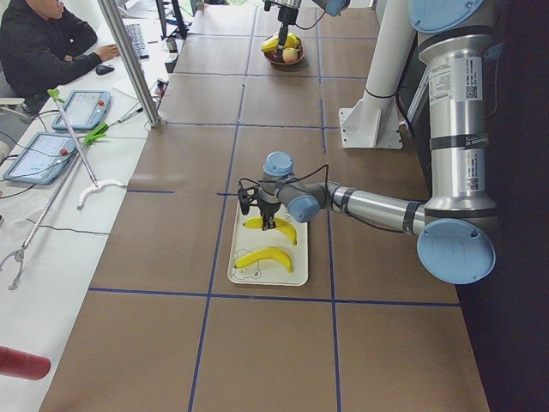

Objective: Transfer all bananas from basket to plate

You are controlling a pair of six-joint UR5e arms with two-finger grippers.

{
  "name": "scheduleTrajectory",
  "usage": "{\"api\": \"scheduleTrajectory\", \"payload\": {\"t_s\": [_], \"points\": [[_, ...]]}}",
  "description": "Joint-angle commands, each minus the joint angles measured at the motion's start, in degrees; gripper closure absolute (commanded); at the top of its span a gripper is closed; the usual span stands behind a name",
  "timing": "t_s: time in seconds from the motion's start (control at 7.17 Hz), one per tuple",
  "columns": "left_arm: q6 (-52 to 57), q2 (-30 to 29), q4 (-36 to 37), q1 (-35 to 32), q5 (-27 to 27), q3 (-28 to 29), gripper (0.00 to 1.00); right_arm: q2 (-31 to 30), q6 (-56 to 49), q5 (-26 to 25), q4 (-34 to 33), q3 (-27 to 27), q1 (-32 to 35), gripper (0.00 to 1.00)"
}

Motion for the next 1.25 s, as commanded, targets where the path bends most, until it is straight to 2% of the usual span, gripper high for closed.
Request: {"api": "scheduleTrajectory", "payload": {"t_s": [0.0,0.28,0.42,0.56,0.7,0.84,0.98,1.12], "points": [[0.33,-0.88,-0.36,0.22,0.38,2.23,0.00,-0.26,-0.44,0.33,-0.08,-0.13,0.64,0.00],[0.25,-1.06,-0.10,-0.21,-2.76,-1.52,0.00,-3.14,-2.80,2.60,0.00,0.13,2.39,0.00],[-0.19,-1.06,0.43,-1.52,-8.09,-5.46,0.00,-7.08,-6.64,3.75,0.61,1.09,4.23,0.00],[-0.28,-2.54,4.44,-4.06,-12.32,-8.72,0.00,-10.60,-10.95,6.63,0.71,1.97,7.12,0.00],[-0.63,-5.69,9.87,-4.17,-13.49,-12.05,0.00,-14.98,-15.60,9.70,0.88,2.33,10.19,0.00],[-2.63,-11.38,16.02,-4.08,-13.51,-13.13,0.00,-21.55,-22.26,11.39,3.49,3.55,13.36,0.00],[-7.18,-16.57,19.21,-3.30,-13.25,-12.97,0.00,-28.32,-26.76,15.93,8.91,3.21,17.91,0.00],[-10.62,-18.97,19.59,-1.55,-12.98,-12.88,0.00,-33.34,-34.47,21.63,11.84,1.12,23.35,0.00]]}}
